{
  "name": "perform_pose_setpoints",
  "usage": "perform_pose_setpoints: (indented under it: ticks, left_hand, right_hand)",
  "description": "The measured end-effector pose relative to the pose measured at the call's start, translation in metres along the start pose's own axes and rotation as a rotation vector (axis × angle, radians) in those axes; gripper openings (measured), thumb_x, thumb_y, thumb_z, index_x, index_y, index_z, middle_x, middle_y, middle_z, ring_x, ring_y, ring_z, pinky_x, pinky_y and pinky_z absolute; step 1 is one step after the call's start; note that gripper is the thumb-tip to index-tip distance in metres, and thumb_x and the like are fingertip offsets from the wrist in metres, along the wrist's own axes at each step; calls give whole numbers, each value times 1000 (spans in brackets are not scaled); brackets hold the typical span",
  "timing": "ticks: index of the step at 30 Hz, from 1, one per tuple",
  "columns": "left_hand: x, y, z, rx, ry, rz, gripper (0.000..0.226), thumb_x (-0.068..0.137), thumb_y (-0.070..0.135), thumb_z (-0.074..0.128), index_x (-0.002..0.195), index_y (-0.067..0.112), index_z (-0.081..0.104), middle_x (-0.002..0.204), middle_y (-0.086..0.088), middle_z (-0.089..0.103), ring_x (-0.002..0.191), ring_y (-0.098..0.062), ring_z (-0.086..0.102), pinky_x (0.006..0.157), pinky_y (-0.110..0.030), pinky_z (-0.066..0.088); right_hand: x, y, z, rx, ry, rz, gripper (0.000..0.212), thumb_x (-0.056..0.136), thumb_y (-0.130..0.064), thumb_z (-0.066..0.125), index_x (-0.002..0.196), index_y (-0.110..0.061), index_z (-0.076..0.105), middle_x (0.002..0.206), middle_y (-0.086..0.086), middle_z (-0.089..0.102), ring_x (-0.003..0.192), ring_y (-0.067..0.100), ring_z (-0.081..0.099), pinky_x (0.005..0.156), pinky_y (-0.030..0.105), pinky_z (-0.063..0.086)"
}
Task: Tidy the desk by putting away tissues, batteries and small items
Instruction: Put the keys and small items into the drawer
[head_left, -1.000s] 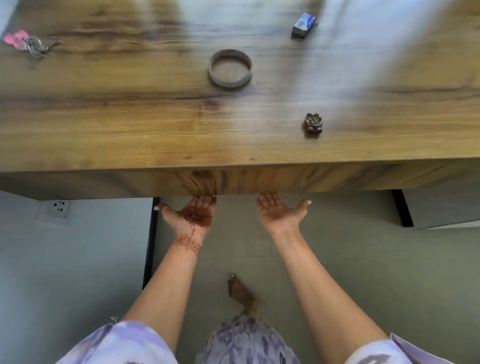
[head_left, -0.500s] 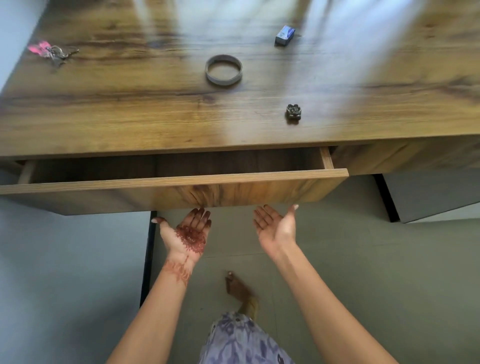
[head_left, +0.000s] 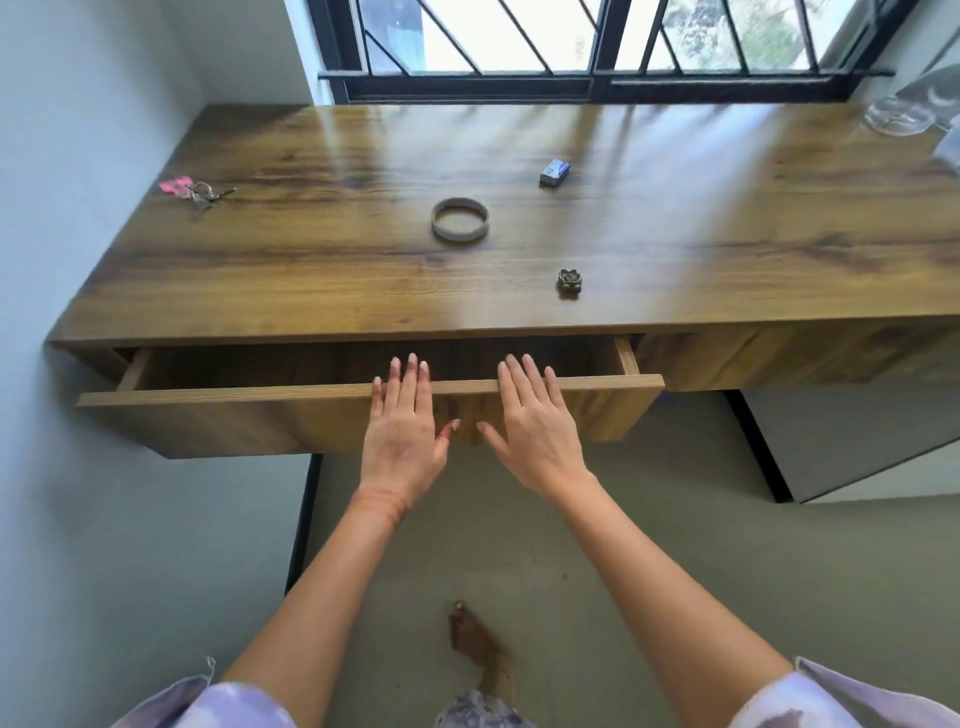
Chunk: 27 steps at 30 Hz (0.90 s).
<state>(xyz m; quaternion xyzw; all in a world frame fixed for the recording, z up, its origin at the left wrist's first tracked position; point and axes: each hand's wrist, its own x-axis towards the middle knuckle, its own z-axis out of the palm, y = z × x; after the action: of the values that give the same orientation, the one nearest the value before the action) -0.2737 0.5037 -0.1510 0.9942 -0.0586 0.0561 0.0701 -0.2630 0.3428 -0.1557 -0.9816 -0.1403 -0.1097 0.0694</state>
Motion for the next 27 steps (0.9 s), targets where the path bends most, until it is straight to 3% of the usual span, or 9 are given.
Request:
perform_pose_setpoints:
  ticks: [3, 7, 9, 23, 27]
  left_hand:
    - [-1, 1, -2, 56, -21, -6, 77, 92, 44, 44, 147, 6, 7, 156, -13, 13, 145, -27, 5, 119, -41, 1]
    - [-10, 5, -10, 57, -17, 6, 74, 85, 31, 55, 145, 3, 21, 151, -16, 28, 142, -29, 20, 117, -42, 2]
    - [-20, 7, -13, 60, -15, 14, 74, 83, 26, 57, 144, 3, 24, 150, -16, 30, 141, -30, 22, 115, -41, -1]
    - [-132, 26, -27, 45, -63, -4, 72, 89, 13, 43, 147, 6, 2, 157, -13, -1, 145, -28, -3, 111, -37, -13]
    - [-157, 29, -33, 46, -85, 1, 69, 88, 6, 37, 147, 6, 2, 157, -13, 0, 145, -27, -3, 112, -37, -11]
  right_hand:
    - [-3, -1, 0, -42, -18, 13, 73, 76, -39, 69, 131, 2, 45, 133, 19, 51, 130, 33, 41, 110, 47, 20]
    - [-13, -9, -7, 2, -39, 36, 74, 83, -39, 62, 138, 2, 34, 141, 19, 42, 136, 32, 32, 113, 41, 7]
    - [-21, -12, -12, 8, -51, 41, 74, 82, -36, 63, 138, 2, 34, 140, 19, 42, 136, 33, 31, 113, 41, 8]
    - [-127, -41, -26, -19, -12, 64, 83, 57, -29, 84, 126, 2, 50, 125, 17, 58, 122, 33, 50, 103, 50, 35]
    - [-151, -51, -31, -6, -24, 98, 83, 55, -29, 84, 124, 3, 52, 122, 17, 59, 120, 34, 52, 102, 51, 36]
